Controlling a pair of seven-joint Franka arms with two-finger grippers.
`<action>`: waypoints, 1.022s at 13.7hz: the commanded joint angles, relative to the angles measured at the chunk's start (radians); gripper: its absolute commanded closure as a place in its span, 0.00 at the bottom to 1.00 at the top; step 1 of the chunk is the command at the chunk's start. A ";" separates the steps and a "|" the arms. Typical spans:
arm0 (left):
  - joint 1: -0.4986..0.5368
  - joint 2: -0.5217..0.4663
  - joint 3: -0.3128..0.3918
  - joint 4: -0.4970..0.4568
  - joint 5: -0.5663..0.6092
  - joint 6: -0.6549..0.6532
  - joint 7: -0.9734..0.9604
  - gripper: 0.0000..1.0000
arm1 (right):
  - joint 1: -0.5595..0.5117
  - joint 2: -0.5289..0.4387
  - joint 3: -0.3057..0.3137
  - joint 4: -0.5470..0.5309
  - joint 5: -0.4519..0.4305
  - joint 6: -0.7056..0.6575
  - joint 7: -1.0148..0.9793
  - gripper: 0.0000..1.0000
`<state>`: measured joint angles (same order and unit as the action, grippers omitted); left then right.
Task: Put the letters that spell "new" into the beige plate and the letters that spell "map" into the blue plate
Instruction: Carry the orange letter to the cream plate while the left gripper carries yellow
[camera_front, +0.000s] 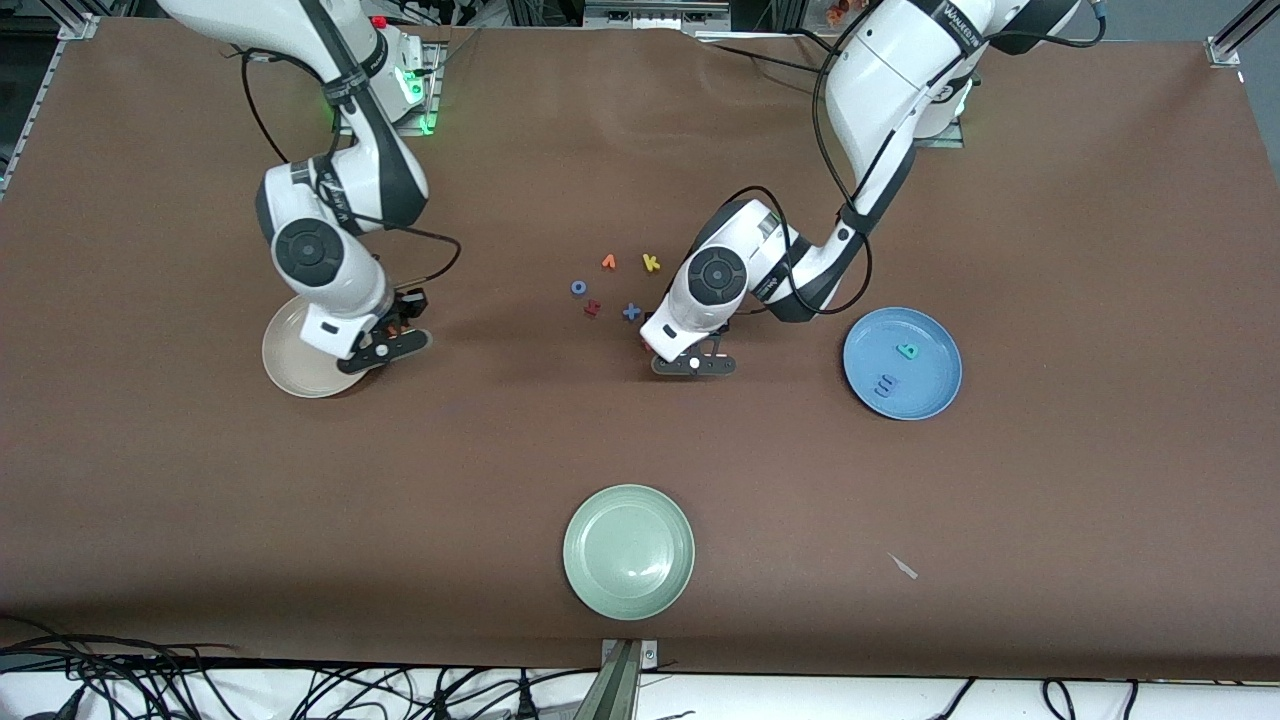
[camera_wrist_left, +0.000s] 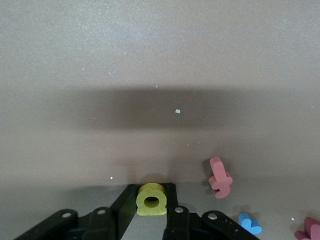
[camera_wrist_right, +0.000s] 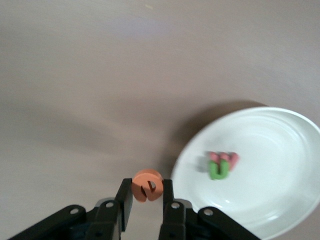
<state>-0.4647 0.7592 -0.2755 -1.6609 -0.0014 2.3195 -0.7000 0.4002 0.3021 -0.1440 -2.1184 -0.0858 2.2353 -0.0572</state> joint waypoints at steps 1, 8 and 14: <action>-0.025 0.019 0.010 -0.028 0.018 0.015 -0.029 0.76 | -0.024 0.008 -0.023 0.009 0.005 -0.010 -0.024 0.81; 0.069 -0.078 0.010 -0.005 0.020 -0.162 -0.004 0.88 | -0.149 0.101 -0.022 0.081 0.011 -0.006 -0.118 0.08; 0.228 -0.170 0.012 -0.007 0.136 -0.353 0.174 0.89 | -0.129 0.094 0.004 0.243 0.035 -0.265 -0.116 0.00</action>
<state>-0.2817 0.6264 -0.2585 -1.6489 0.0638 2.0223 -0.5909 0.2626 0.3984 -0.1570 -1.9700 -0.0794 2.1098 -0.1717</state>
